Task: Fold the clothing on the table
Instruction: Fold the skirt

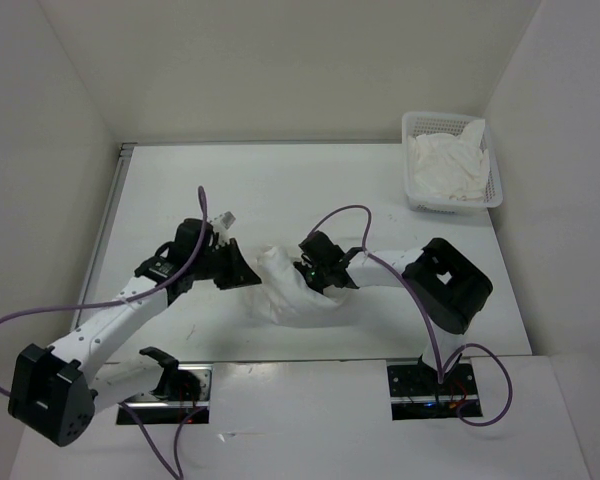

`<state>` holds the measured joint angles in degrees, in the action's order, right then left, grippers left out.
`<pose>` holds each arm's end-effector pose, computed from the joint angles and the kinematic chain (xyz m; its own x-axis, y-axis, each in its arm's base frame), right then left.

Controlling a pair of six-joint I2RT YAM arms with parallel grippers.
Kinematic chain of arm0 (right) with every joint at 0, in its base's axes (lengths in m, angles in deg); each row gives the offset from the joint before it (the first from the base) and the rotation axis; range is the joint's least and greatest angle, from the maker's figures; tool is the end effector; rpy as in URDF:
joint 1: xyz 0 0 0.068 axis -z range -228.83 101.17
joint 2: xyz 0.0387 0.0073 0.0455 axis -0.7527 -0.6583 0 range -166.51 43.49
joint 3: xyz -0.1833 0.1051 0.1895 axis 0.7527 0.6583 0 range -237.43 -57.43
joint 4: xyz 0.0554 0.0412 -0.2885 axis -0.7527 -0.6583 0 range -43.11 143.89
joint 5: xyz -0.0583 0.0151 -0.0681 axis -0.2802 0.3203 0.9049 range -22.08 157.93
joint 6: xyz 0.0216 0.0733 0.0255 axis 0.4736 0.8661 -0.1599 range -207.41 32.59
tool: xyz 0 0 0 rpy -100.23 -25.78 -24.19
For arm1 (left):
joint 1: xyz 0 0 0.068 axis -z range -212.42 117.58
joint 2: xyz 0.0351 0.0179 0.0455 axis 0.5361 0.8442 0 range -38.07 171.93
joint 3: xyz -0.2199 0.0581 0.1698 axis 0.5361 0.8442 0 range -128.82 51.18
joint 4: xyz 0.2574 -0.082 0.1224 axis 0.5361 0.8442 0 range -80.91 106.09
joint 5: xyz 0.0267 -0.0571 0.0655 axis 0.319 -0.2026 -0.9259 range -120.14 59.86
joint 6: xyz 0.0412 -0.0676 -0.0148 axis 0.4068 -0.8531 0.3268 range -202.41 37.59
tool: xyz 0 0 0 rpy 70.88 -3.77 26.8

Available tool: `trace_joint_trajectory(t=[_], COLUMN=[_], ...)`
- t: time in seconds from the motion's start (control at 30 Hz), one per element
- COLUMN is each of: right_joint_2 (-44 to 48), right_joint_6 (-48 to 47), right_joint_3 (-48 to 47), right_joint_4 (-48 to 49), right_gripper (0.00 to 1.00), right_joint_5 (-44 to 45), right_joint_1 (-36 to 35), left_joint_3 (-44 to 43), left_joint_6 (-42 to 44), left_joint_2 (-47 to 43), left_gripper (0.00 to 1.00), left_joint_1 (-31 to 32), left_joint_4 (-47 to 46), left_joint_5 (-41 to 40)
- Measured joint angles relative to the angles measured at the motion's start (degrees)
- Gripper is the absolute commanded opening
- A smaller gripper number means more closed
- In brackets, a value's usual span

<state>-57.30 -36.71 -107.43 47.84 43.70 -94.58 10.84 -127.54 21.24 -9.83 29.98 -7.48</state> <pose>0.2388 0.2861 0.0881 -0.9967 -0.0119 -0.0806 -0.0610 0.7653 0.6408 0.2407 -0.1293 0.2267 -0.8622 -0.3497 -0.3666 0.0233 0.6955 -0.7182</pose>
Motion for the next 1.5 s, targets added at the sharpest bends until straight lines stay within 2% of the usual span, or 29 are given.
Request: trace_joint_trajectory(t=[0.27,0.73,0.83,0.97,1.17,1.3,1.5], right_joint_2=[-0.09,-0.04,1.03,6.84,17.09,18.69,18.75], right_joint_6=[0.00,0.90,1.33,2.47,3.39,3.02,2.78], right_joint_3=[-0.26,-0.48,-0.44,-0.15,-0.15,-0.15,-0.09], right_joint_4=[-0.09,-0.26,-1.31,-3.93,-5.40,-6.10,-8.31], right_gripper=[0.00,0.00,0.01,0.02,0.04,0.04,0.02], right_joint_5=[0.00,1.44,4.52,11.43,18.29,20.41,22.49], right_joint_1=[0.00,0.07,0.17,1.42,9.16,13.18,13.29], left_joint_3=[-0.28,-5.68,-6.36,-7.08,-7.19,-7.17,-7.19], left_joint_6=[-3.65,-6.16,-6.34,-6.51,-7.30,-7.63,-7.80], left_joint_2=[8.44,22.60,23.19,23.23,23.23,23.23,23.82], left_gripper=[0.00,0.00,0.00,0.00,0.00,0.00,0.00], left_joint_1=[7.06,7.80,8.31,8.48,8.48,8.48,9.38], left_joint_4=[-9.03,-18.21,-19.06,-20.37,-21.31,-21.38,-21.44], left_joint_5=[0.92,-1.36,-1.33,-1.33,-1.33,-1.33,-1.38])
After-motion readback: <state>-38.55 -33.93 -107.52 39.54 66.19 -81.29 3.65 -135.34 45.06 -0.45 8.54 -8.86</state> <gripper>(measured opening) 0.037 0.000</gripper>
